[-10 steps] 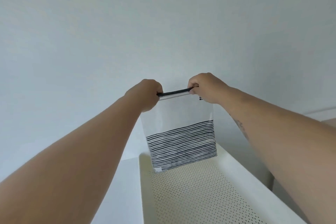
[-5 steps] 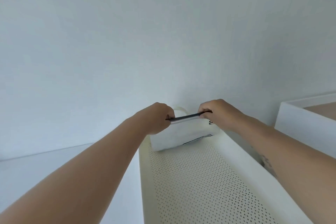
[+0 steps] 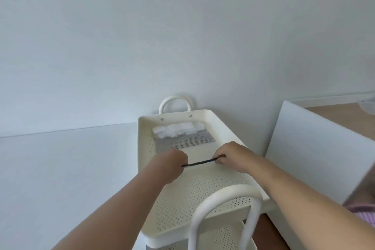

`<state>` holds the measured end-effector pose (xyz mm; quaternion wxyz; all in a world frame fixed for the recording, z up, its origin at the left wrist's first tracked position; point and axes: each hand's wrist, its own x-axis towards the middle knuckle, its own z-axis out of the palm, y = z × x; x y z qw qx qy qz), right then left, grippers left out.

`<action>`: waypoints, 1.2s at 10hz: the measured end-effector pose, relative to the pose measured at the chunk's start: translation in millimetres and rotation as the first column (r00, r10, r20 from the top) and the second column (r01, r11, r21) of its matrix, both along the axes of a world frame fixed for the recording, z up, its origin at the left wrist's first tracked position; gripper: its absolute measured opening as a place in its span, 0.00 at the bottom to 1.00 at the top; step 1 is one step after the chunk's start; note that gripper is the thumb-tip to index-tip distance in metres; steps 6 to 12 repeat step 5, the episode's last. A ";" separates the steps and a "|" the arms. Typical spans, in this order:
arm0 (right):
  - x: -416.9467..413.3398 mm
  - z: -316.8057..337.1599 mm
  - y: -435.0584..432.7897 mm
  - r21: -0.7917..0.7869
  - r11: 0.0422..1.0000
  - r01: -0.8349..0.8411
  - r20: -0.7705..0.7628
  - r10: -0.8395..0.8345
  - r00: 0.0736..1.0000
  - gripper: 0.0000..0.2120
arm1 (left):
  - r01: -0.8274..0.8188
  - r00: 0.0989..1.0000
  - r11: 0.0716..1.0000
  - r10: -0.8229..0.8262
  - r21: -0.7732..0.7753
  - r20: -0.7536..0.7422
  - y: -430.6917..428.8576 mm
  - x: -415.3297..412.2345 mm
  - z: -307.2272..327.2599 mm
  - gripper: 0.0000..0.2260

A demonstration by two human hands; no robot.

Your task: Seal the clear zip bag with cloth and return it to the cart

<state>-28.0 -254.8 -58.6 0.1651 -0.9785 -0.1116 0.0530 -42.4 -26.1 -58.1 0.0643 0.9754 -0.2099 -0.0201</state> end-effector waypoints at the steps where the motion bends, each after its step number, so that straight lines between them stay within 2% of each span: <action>1: -7.5 -10.3 -0.3 0.005 1.000 0.002 -0.014 -0.002 1.000 0.10 | -0.009 1.000 0.999 0.008 0.051 0.006 -3.7 -12.3 -7.5 0.13; 3: -16.4 -18.0 3.1 -0.019 0.998 -0.063 -0.013 0.063 0.998 0.06 | -0.024 0.999 0.990 0.027 0.137 -0.020 -0.2 -24.4 -14.0 0.12; 5: -15.4 -19.5 5.0 0.014 0.997 -0.076 -0.034 0.076 0.996 0.09 | -0.054 0.997 0.994 0.060 0.096 -0.056 4.8 -33.4 -9.6 0.12; 12: -15.4 -19.5 5.0 0.014 0.997 -0.076 -0.034 0.076 0.996 0.09 | -0.054 0.997 0.994 0.060 0.096 -0.056 4.8 -33.4 -9.6 0.12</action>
